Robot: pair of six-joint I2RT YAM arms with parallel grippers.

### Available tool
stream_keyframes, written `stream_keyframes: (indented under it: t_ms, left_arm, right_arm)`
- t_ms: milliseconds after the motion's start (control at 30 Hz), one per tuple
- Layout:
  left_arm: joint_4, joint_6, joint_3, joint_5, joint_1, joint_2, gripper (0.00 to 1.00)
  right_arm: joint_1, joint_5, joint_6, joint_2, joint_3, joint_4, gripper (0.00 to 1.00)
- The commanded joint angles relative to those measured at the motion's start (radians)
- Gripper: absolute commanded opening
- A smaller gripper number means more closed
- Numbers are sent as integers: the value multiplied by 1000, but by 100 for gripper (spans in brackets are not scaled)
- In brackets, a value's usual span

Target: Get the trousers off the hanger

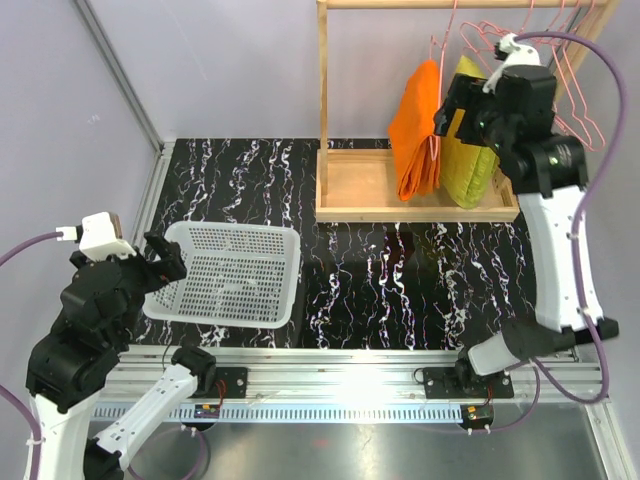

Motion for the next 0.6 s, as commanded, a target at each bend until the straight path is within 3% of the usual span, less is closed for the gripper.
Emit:
stream_keyframes:
  t_ms: [0,100,233,567]
  left_arm:
    - [40,10,-10,20,-4,-6,99]
    - [39,15,-16,23,-4,-9,99]
    - [36,21,-27,23,-4,-14,99]
    - [39,27,-59,22,-4,-20,99]
  right_arm:
    - [7,59,-52,106,134,-47,86]
    - [5,67,-75,200,234,-65,79]
    - [7,72,-90,289,312,-87,62]
    - [7,55,-96,336,291,-79,34]
